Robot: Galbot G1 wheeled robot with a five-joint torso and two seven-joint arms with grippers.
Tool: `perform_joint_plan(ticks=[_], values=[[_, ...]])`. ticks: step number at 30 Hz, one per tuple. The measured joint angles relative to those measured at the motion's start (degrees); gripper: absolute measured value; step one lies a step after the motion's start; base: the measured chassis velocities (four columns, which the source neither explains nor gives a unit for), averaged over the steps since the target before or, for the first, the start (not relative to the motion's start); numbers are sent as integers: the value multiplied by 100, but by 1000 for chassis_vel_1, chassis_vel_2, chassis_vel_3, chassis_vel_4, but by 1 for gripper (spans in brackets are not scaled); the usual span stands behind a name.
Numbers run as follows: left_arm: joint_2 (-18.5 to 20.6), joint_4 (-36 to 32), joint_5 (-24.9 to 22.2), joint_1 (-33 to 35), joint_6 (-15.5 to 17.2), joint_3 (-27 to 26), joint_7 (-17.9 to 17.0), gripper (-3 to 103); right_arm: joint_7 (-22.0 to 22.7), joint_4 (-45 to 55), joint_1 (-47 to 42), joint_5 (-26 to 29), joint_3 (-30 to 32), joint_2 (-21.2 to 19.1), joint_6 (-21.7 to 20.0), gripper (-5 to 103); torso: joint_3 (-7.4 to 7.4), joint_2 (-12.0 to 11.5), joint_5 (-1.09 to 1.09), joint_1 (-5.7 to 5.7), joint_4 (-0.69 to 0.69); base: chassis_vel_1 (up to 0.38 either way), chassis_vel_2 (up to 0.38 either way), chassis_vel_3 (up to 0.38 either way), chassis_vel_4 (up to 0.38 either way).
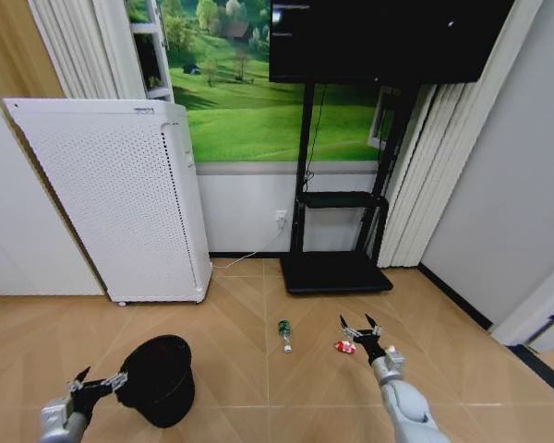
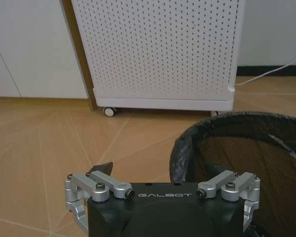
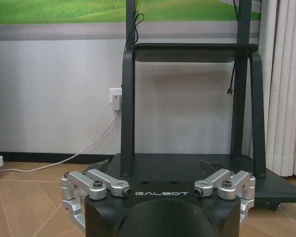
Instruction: Pick up the trash bin and place the garbage on the floor into it.
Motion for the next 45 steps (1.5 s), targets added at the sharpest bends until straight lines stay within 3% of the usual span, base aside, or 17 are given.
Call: perform_joint_plan(ticks=[14,17,18,20,23,31,37,39,41,45], values=[[-124,170,-103,-312,428,400,-213,100,45,-15,-26,58,55,-23,14,100,8,11,2,5,-1,0,0,0,0],[-207,41,-123,-347,892,446,-477,100,52,-41,-30,74,63,-31,40,100,10,14,1,5,0,0,0,0,0],[-207,41,-123,-347,892,446,-477,100,52,-41,-30,74,63,-31,40,100,10,14,1,5,0,0,0,0,0],[-281,-73,-225,-424,1282,468,-773,100,54,-89,-30,75,62,-34,66,100,11,15,2,6,0,0,0,0,0],[-287,-103,-327,-523,1535,470,-913,100,54,-132,-28,70,55,-33,90,100,12,16,1,7,0,0,0,0,0],[-237,-135,-406,-675,1820,486,-950,103,53,-243,-28,63,42,-14,168,100,14,18,1,7,0,0,0,0,0],[-311,-241,-447,-649,1872,542,-1004,80,53,-318,-26,93,51,-46,204,100,15,20,1,7,0,0,0,0,0],[-316,-241,-475,-649,1877,548,-1028,80,52,-334,-18,97,54,-55,209,100,15,20,1,7,0,0,0,0,0],[-316,-234,-566,-653,1904,552,-1076,63,50,-357,0,112,59,-62,211,100,16,21,1,7,0,0,0,0,0],[-316,-224,-588,-657,1907,552,-1094,63,49,-366,7,114,59,-62,211,100,16,21,1,7,0,0,0,0,0]])
